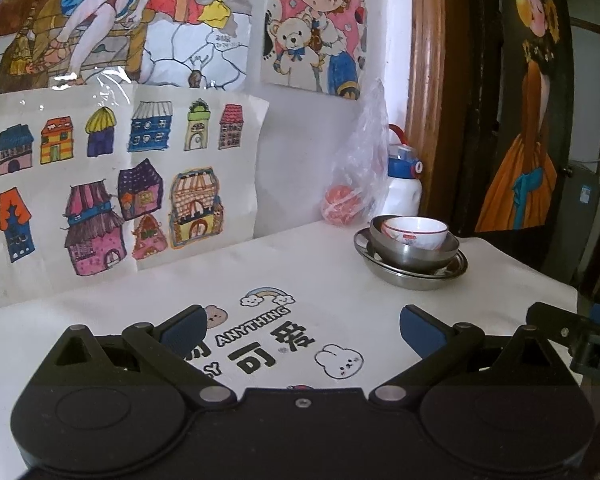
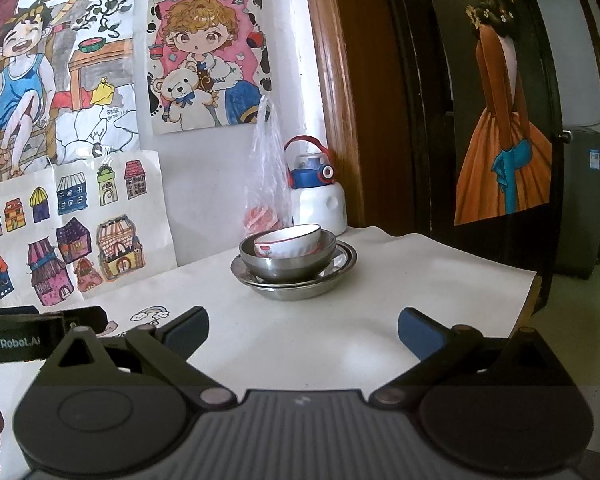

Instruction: Organize plates and bowls

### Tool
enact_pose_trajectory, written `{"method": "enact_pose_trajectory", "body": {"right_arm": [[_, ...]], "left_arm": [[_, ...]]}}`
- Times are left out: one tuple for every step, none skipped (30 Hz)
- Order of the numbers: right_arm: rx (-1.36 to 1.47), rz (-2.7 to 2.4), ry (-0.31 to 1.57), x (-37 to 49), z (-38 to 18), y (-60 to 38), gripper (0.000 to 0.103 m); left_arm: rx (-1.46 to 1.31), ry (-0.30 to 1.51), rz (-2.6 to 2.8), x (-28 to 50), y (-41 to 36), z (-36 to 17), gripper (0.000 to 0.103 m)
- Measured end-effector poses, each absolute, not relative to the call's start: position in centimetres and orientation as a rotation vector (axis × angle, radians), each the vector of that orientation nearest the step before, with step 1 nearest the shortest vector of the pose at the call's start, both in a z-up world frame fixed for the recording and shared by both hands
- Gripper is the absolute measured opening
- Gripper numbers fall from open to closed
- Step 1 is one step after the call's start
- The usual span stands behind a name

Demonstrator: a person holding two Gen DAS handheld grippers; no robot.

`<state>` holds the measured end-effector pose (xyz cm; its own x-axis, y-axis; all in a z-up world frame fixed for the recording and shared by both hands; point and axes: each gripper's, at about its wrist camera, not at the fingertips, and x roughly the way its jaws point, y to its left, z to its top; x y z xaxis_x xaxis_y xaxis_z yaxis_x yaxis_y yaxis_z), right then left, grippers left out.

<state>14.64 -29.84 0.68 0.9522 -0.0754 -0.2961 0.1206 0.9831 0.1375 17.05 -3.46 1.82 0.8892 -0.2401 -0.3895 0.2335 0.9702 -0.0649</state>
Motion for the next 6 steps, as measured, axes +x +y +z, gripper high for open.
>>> {"method": "enact_pose_trajectory", "body": {"right_arm": [[0.156,-0.099,0.295,14.68,0.65,-29.87,0.103],[0.157,-0.099,0.296,14.72,0.61,-29.9,0.103],[0.157,-0.1,0.296,14.71,0.62,-29.89,0.103],[0.157,-0.101,0.297,14.72,0.62,-29.88,0.103],[0.158,-0.1,0.299,14.8,0.59,-29.9,0.103],[0.16,-0.1,0.302,14.9,0.56,-29.92,0.103]], "left_arm": [[-0.015,0.408,-0.251,17.06,-3.44,1.77,0.102],[-0.01,0.407,-0.25,17.01,-3.59,1.82,0.102],[0.0,0.405,-0.245,16.97,-3.69,1.79,0.102],[0.011,0.403,-0.237,16.98,-3.78,1.76,0.102],[0.019,0.401,-0.23,16.97,-3.89,1.75,0.102],[0.025,0.399,-0.23,16.99,-3.94,1.73,0.102]]}}
